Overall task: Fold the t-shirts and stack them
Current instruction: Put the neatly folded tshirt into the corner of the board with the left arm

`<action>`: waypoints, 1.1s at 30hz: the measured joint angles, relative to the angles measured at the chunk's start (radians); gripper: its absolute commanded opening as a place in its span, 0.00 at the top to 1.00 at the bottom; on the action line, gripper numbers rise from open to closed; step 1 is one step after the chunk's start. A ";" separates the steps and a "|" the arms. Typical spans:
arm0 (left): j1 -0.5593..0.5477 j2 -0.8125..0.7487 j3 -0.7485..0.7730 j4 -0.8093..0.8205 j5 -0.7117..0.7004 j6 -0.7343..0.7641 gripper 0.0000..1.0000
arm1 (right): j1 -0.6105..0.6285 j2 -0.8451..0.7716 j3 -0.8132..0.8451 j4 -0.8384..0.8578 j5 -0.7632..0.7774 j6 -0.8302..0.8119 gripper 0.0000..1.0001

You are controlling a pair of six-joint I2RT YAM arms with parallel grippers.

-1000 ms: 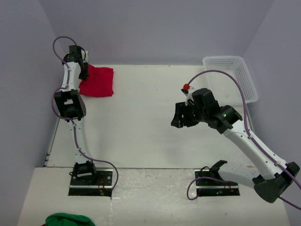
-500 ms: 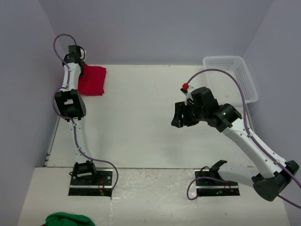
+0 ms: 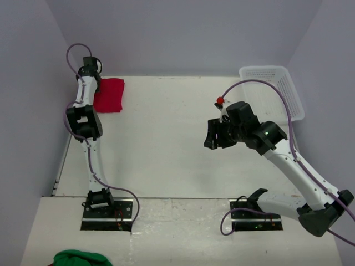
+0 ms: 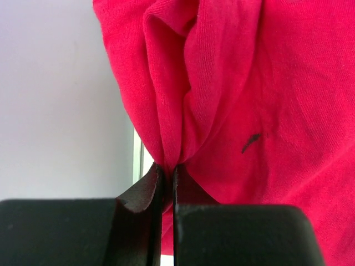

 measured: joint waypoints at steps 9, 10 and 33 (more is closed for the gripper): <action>0.000 0.006 0.003 0.024 -0.051 -0.002 0.77 | 0.000 -0.001 0.015 -0.005 0.008 0.002 0.42; 0.000 0.006 0.003 0.032 -0.055 -0.005 0.73 | 0.000 -0.001 0.015 -0.006 0.008 0.002 0.42; -0.007 -0.349 -0.367 0.249 -0.090 -0.102 0.22 | 0.000 -0.038 -0.032 0.004 0.002 -0.002 0.42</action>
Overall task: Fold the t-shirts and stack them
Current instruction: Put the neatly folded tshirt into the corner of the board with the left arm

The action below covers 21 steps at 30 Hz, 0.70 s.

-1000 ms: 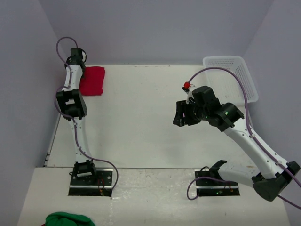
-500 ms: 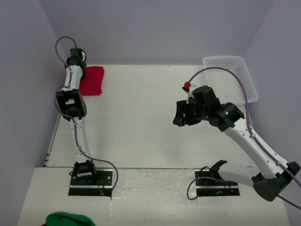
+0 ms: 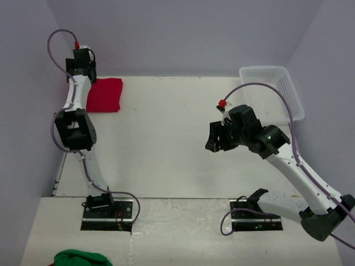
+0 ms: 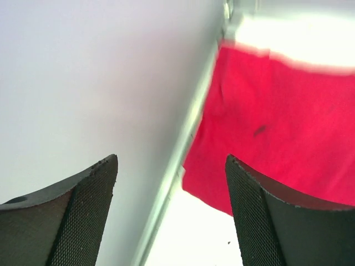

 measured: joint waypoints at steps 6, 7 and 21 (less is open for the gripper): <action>-0.080 -0.193 0.008 0.099 -0.058 0.001 0.22 | 0.000 -0.045 -0.045 0.015 -0.002 0.003 0.42; -0.107 -0.203 0.037 0.092 -0.066 0.000 0.20 | 0.000 -0.048 -0.049 0.017 -0.002 0.005 0.42; -0.339 -0.502 -0.288 0.011 0.222 -0.251 0.05 | 0.000 -0.033 -0.065 0.084 0.060 0.060 0.40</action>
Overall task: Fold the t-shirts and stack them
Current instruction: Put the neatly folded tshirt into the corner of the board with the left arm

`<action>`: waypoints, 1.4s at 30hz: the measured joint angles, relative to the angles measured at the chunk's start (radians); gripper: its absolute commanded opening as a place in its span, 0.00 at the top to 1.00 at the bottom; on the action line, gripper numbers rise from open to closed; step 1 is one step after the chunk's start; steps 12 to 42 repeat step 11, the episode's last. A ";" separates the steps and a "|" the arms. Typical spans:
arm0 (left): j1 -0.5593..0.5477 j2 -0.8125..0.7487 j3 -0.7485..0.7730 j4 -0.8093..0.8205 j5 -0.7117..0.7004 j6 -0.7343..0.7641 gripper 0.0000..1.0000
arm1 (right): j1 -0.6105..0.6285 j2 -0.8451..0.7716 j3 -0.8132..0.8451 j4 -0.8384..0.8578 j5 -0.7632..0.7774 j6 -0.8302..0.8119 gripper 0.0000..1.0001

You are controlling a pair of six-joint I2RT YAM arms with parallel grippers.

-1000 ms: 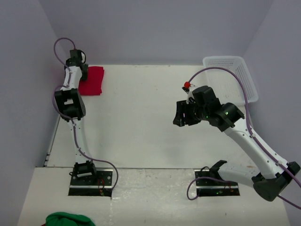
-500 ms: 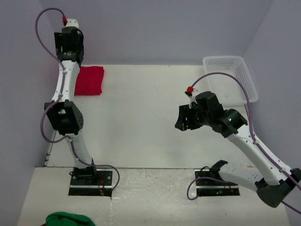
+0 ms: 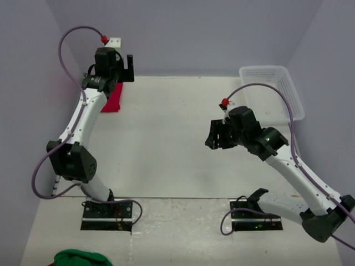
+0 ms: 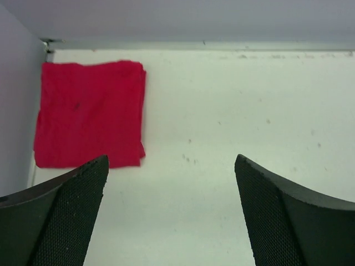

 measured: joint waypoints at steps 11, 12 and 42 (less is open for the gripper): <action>-0.106 -0.475 -0.539 0.082 0.161 -0.155 0.00 | 0.000 0.074 -0.070 0.150 0.079 0.012 0.35; -0.106 -0.475 -0.539 0.082 0.161 -0.155 0.00 | 0.000 0.074 -0.070 0.150 0.079 0.012 0.35; -0.106 -0.475 -0.539 0.082 0.161 -0.155 0.00 | 0.000 0.074 -0.070 0.150 0.079 0.012 0.35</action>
